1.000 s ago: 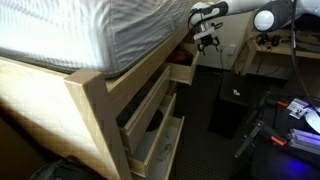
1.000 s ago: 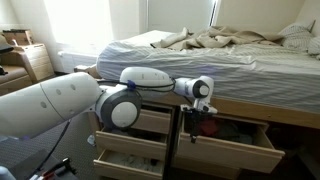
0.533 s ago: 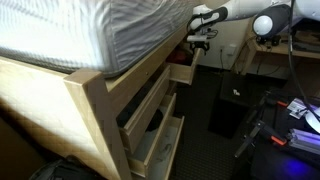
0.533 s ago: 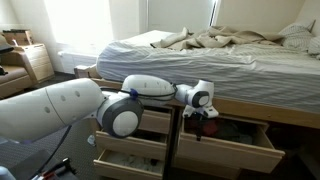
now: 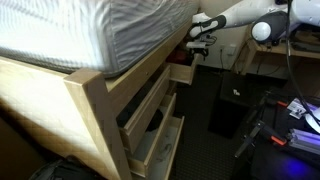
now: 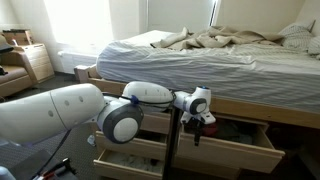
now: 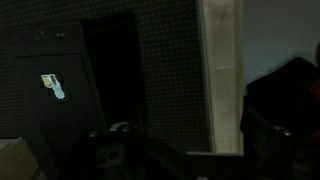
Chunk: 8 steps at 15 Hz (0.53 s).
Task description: Open both topmost drawers fully
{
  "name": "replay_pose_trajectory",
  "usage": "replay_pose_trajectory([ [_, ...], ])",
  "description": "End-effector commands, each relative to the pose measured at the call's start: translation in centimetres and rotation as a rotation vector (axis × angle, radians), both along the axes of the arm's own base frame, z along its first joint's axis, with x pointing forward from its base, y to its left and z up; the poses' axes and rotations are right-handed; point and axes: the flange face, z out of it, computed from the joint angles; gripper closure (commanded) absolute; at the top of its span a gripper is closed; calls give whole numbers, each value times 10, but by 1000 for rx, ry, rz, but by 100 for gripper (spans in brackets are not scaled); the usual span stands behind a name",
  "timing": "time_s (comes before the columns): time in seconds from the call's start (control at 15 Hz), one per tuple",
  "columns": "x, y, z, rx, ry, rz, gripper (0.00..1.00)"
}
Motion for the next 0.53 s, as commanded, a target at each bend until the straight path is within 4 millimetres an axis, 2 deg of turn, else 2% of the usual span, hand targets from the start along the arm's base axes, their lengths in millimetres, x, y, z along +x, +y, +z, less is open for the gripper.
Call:
replay_pose_trajectory([
  [0.0, -16, -3, 22, 91, 144, 67, 0],
  [0.2, -27, 1, 29, 179, 226, 128, 0],
  [0.47, -48, 16, 49, 266, 433, 158, 0],
])
